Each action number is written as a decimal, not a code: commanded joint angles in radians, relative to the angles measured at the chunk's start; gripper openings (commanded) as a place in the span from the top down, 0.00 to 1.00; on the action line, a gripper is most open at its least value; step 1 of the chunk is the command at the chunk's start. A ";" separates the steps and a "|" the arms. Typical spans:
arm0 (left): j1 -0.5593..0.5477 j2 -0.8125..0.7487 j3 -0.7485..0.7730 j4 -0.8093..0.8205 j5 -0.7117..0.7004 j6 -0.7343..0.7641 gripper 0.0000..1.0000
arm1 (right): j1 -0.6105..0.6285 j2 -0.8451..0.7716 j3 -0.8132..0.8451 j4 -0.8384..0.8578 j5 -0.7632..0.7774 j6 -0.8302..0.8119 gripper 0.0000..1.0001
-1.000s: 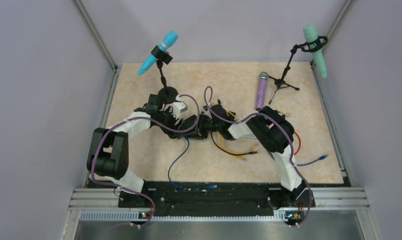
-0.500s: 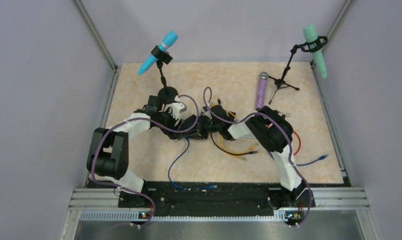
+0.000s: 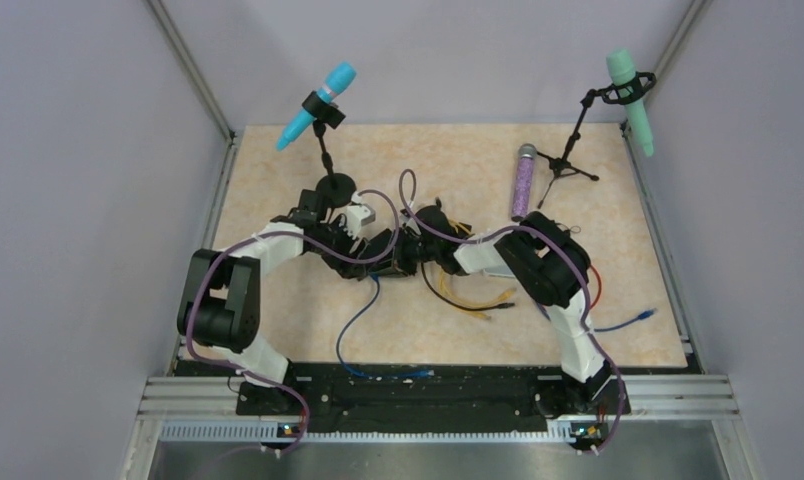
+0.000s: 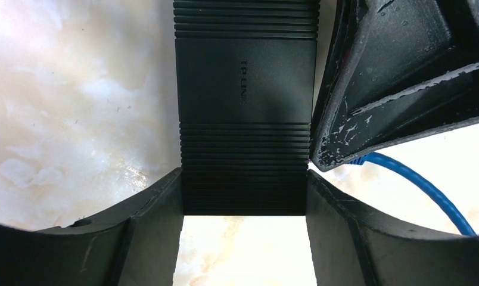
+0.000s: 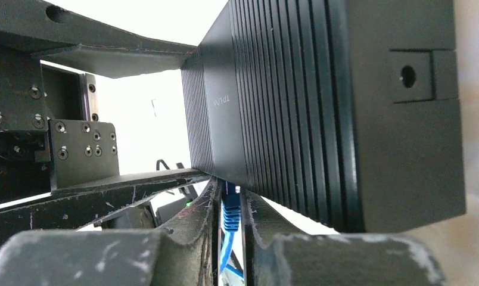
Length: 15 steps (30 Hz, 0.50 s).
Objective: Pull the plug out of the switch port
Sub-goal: Pull the connector from the switch port.
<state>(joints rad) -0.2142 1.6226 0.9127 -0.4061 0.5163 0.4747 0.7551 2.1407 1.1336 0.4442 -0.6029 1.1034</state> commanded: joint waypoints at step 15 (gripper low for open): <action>-0.016 0.019 0.005 0.031 0.124 0.004 0.91 | -0.024 0.040 -0.005 0.190 -0.026 0.156 1.00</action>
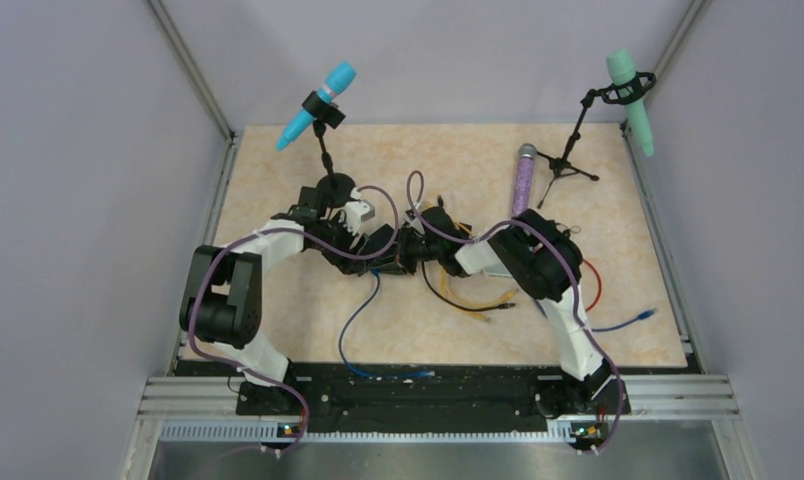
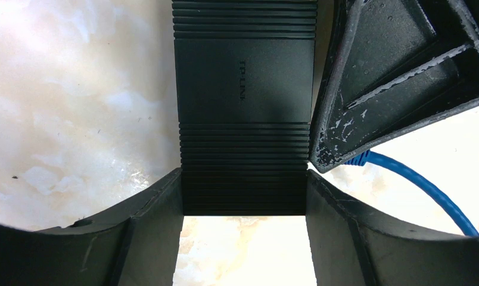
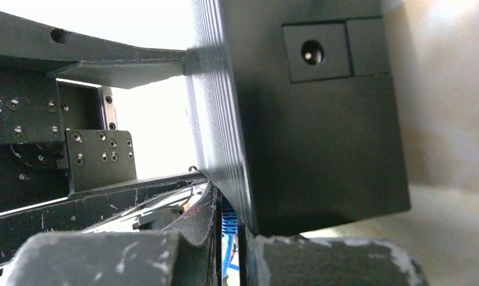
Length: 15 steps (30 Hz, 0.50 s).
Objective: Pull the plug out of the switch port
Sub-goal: Pull the connector from the switch port.
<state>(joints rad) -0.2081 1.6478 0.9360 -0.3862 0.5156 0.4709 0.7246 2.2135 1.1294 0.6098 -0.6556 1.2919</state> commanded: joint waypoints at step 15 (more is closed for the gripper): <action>-0.023 -0.038 -0.017 0.029 0.055 -0.021 0.93 | 0.028 -0.120 -0.001 -0.159 0.004 -0.256 1.00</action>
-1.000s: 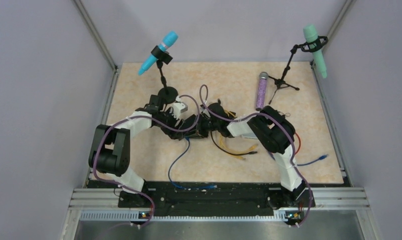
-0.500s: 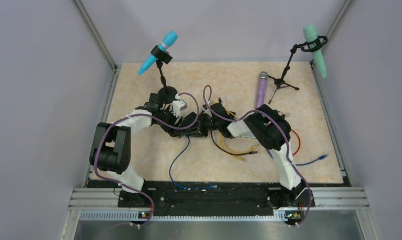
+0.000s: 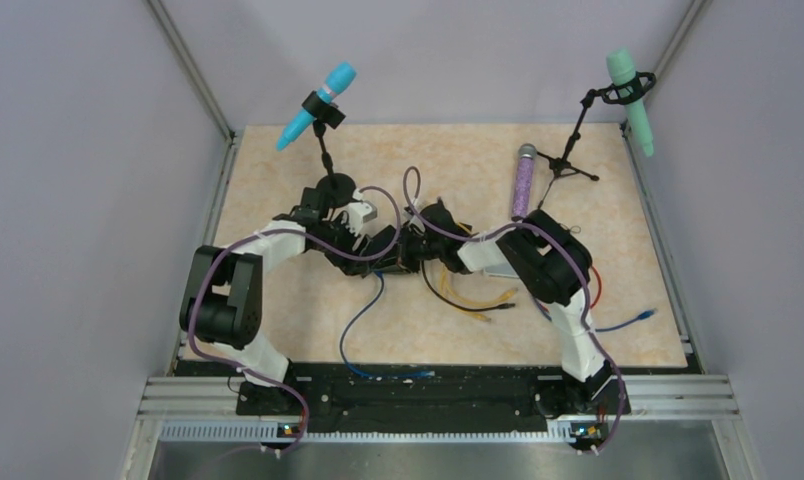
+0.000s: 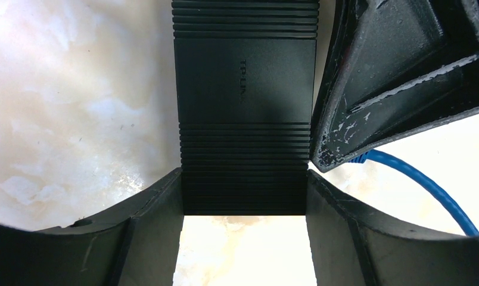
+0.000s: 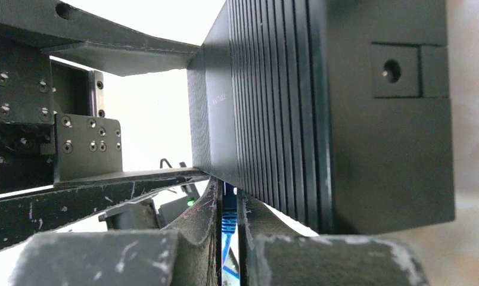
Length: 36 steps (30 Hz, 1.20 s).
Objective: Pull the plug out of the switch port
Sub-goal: Pull the connector from the switch port.
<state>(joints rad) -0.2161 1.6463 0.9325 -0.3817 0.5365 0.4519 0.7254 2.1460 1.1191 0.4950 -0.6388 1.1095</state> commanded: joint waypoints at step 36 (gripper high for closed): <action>-0.020 -0.024 -0.048 0.022 0.010 0.000 0.96 | 0.009 0.004 0.056 -0.075 -0.004 -0.070 1.00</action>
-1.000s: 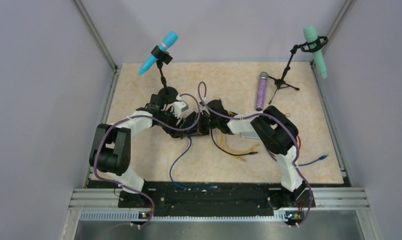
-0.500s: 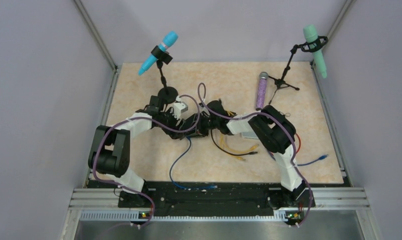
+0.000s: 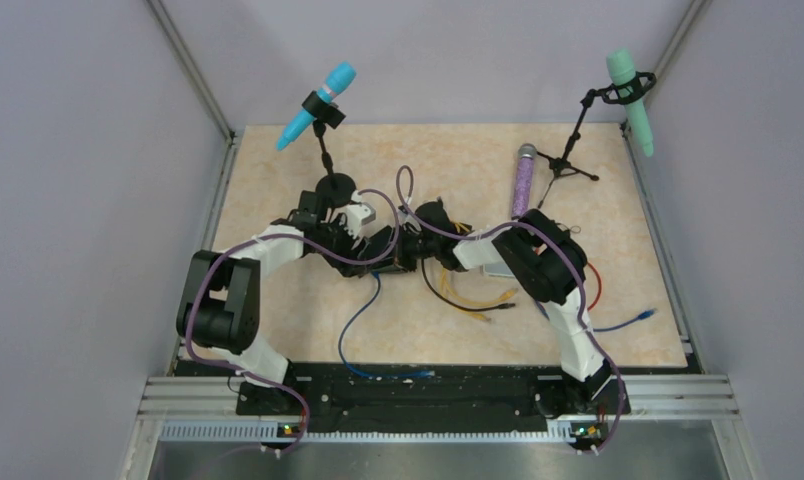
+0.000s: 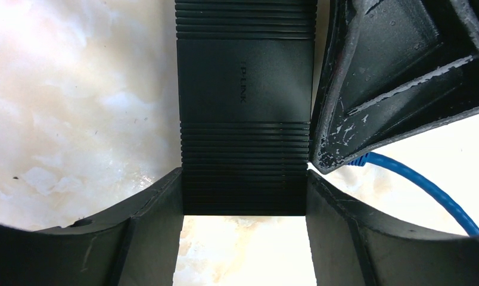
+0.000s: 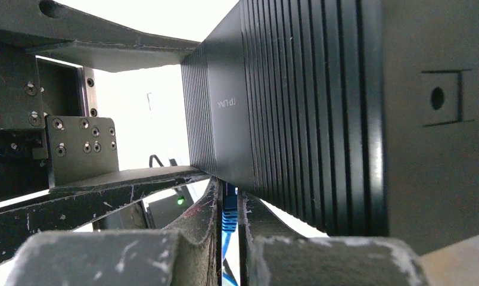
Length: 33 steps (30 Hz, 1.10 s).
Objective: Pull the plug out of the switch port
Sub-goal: Pull the connector from the switch port, then place the connector at the center of the board.
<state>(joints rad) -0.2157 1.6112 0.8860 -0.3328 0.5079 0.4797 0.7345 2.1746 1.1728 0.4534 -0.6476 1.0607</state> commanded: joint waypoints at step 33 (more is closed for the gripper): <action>-0.005 -0.082 -0.038 0.145 -0.013 -0.163 0.01 | 0.022 -0.969 -0.263 -0.314 0.232 -0.432 1.00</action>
<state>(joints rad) -0.2241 1.6165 0.8688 -0.2661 0.4519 0.3599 0.7525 1.3487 0.9230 0.1474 -0.5354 0.6857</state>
